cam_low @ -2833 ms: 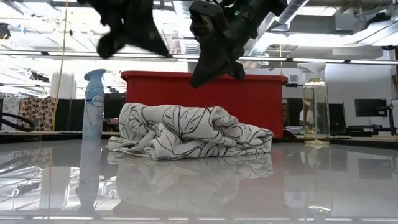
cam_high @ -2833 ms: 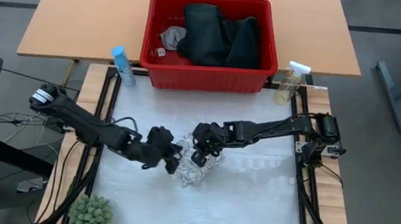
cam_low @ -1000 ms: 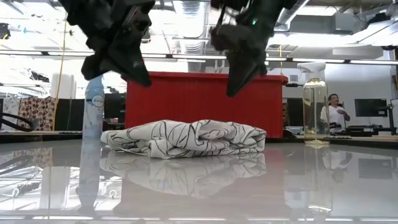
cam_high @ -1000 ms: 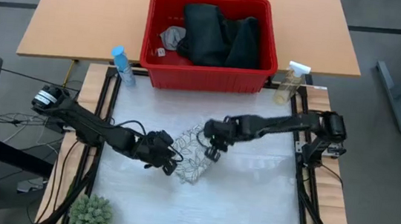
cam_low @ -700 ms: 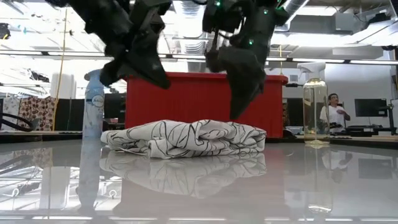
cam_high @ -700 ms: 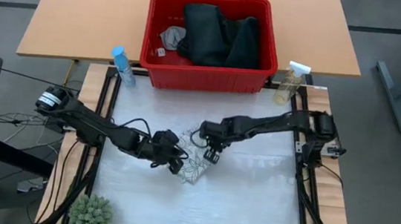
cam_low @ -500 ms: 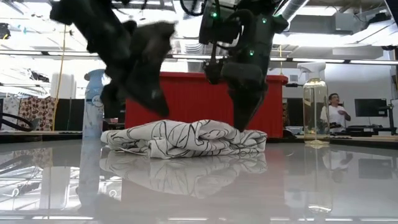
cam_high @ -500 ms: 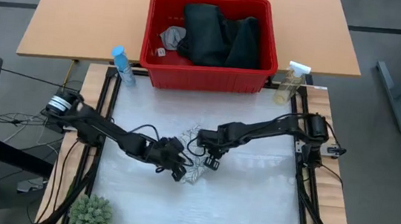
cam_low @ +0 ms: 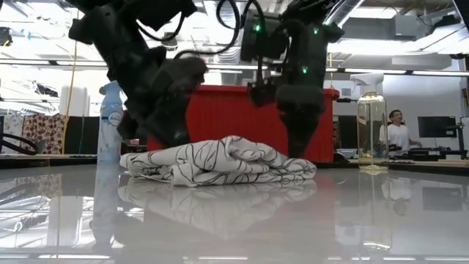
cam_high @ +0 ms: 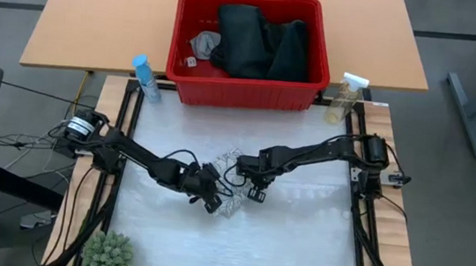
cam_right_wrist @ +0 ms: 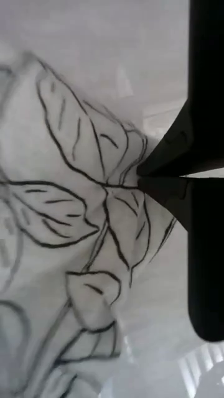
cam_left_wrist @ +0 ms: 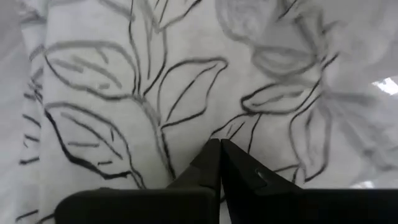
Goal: Fold laundry
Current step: Fold the white-patterned shirt
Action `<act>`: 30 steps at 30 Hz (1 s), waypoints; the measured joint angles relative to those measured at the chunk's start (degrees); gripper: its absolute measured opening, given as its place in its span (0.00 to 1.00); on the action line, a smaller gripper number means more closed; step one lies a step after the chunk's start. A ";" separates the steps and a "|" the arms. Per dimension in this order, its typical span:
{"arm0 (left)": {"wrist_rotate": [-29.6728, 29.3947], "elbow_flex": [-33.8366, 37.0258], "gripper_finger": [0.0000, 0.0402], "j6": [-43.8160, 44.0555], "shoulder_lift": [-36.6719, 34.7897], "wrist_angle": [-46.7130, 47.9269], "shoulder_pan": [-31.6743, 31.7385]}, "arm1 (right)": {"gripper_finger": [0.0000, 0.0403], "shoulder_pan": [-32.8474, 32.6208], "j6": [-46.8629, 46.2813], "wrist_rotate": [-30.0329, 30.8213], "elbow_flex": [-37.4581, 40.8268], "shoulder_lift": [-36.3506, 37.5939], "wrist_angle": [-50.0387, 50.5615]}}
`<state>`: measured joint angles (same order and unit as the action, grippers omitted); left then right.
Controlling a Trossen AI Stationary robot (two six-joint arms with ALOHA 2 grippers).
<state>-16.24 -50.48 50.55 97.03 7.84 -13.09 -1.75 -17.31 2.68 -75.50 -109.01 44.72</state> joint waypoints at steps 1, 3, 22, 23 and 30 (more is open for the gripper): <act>0.33 -0.01 0.00 -0.01 -0.69 -0.17 0.23 | 0.09 0.02 0.24 -0.08 0.00 0.94 -0.12; 0.79 0.00 0.00 -0.30 -2.28 0.11 0.36 | 0.10 0.33 0.34 -0.09 -0.09 3.57 -0.14; -0.85 0.01 0.00 -6.23 -2.97 -0.50 6.52 | 0.07 2.01 -3.75 0.44 -0.17 31.16 6.87; -0.21 0.07 0.00 -6.62 -2.71 -0.24 7.19 | 0.07 1.91 -4.34 0.44 -0.17 32.13 7.51; 5.38 -0.02 0.00 -7.05 1.81 0.50 8.36 | 0.07 -1.37 -8.88 0.46 -0.17 39.55 10.95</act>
<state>-10.86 -50.50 43.51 98.83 8.34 -4.73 -3.12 -26.19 3.14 -75.68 -69.46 55.66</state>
